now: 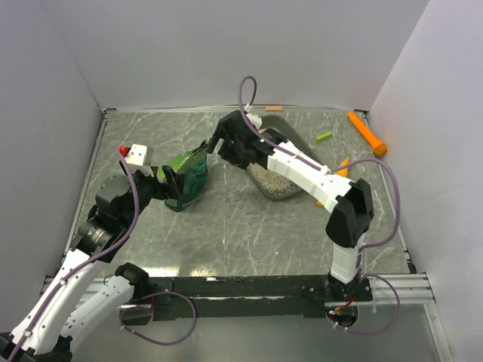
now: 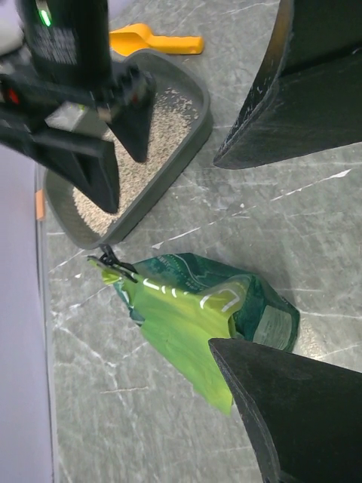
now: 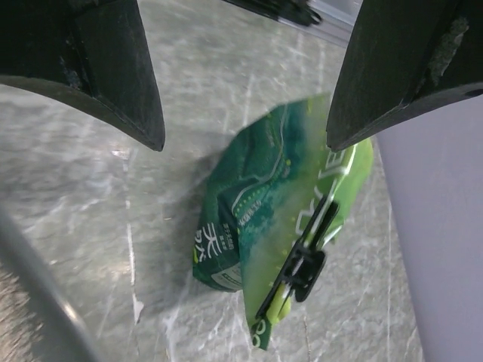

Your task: Fill the litter box with clean litter

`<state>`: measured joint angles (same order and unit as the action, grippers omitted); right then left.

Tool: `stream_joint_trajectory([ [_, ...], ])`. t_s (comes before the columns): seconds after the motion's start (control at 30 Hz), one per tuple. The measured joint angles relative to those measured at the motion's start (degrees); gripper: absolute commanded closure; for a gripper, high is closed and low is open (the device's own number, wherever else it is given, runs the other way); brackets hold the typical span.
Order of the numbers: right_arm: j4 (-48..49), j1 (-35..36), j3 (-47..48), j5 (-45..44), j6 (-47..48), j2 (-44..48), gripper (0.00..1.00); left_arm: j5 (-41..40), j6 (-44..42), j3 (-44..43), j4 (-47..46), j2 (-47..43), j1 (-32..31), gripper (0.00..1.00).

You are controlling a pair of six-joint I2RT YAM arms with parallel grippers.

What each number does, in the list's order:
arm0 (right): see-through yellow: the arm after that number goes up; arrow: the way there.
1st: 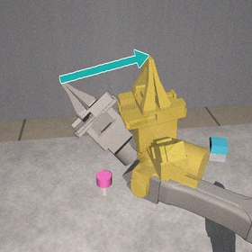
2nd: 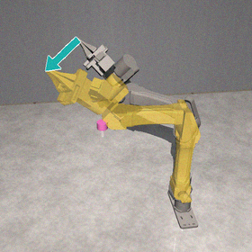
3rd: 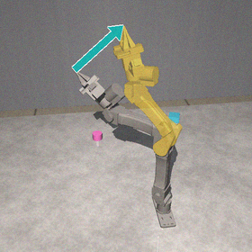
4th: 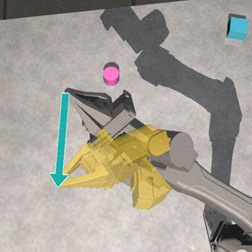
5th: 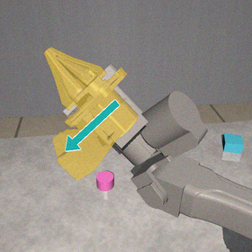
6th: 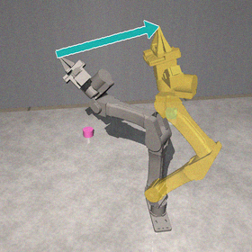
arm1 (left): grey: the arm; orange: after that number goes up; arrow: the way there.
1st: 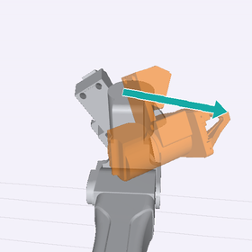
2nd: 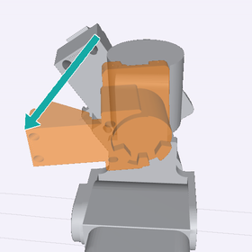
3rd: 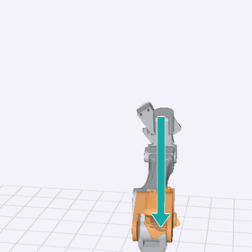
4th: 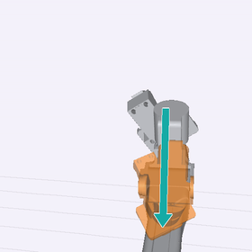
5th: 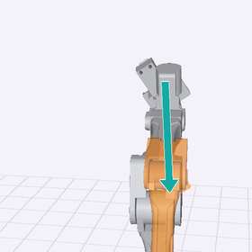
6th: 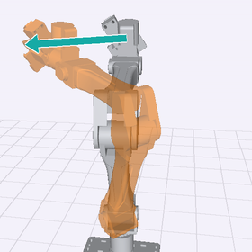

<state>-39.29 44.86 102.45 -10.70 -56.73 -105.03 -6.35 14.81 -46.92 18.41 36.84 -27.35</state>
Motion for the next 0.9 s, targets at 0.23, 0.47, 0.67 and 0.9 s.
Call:
stream_joint_trajectory([
  [0.23,2.89,-0.70,1.90,2.43,-7.26,-5.14,0.09,-1.62,0.00,0.00,0.02,-0.63,0.00,0.03],
  [0.47,7.61,-2.34,2.36,5.35,-11.37,-8.74,0.11,-2.10,0.00,0.04,0.02,-0.63,0.00,0.03],
  [0.67,11.43,-2.95,2.32,7.54,-13.35,-9.97,0.13,-2.08,0.00,0.09,0.02,-0.59,0.00,0.03],
  [0.9,15.56,-3.63,2.40,9.49,-14.82,-10.27,0.16,-2.05,0.00,0.09,0.02,-0.31,0.00,0.03],
])
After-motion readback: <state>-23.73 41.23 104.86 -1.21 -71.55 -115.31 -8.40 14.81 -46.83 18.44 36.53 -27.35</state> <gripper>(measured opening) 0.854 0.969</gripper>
